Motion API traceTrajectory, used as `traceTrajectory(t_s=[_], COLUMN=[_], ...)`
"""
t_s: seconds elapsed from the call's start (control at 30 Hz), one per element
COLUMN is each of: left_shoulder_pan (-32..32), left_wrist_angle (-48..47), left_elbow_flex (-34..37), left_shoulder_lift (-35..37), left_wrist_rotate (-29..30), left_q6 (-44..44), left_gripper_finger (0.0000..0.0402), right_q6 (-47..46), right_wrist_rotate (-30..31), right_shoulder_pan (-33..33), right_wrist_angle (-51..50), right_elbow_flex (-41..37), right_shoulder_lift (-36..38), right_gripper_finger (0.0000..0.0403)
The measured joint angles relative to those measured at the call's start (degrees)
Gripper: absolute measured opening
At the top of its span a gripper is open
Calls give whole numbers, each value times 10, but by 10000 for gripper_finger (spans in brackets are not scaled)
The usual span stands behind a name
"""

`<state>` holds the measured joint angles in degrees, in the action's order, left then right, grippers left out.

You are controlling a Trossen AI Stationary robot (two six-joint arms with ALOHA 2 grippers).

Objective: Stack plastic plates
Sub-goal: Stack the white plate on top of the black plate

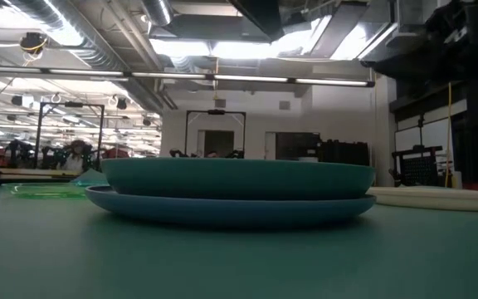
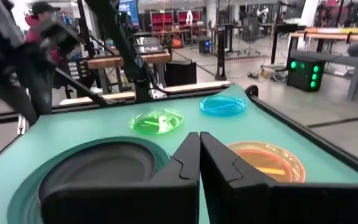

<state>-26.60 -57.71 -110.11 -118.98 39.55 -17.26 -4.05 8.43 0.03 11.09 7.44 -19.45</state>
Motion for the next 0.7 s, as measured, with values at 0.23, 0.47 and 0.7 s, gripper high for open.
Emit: traceTrajectory(t_s=[0.23,0.47,0.7], left_shoulder_pan=[27,51,47], left_wrist_angle=[224,526,673], left_elbow_flex=[219,447,537], left_shoulder_lift=[139,266,356], left_wrist_rotate=[-35,-87,-94], left_q6=[54,145,206], left_gripper_finger=[92,92,92], right_q6=[-7,-21,-65], right_wrist_rotate=[0,6,-14], right_shoulder_pan=[0,0,0], right_wrist_angle=[58,7,-112], right_elbow_flex=[0,50,117], right_shoulder_lift=[-109,-195,-251], right_gripper_finger=[1,1,1])
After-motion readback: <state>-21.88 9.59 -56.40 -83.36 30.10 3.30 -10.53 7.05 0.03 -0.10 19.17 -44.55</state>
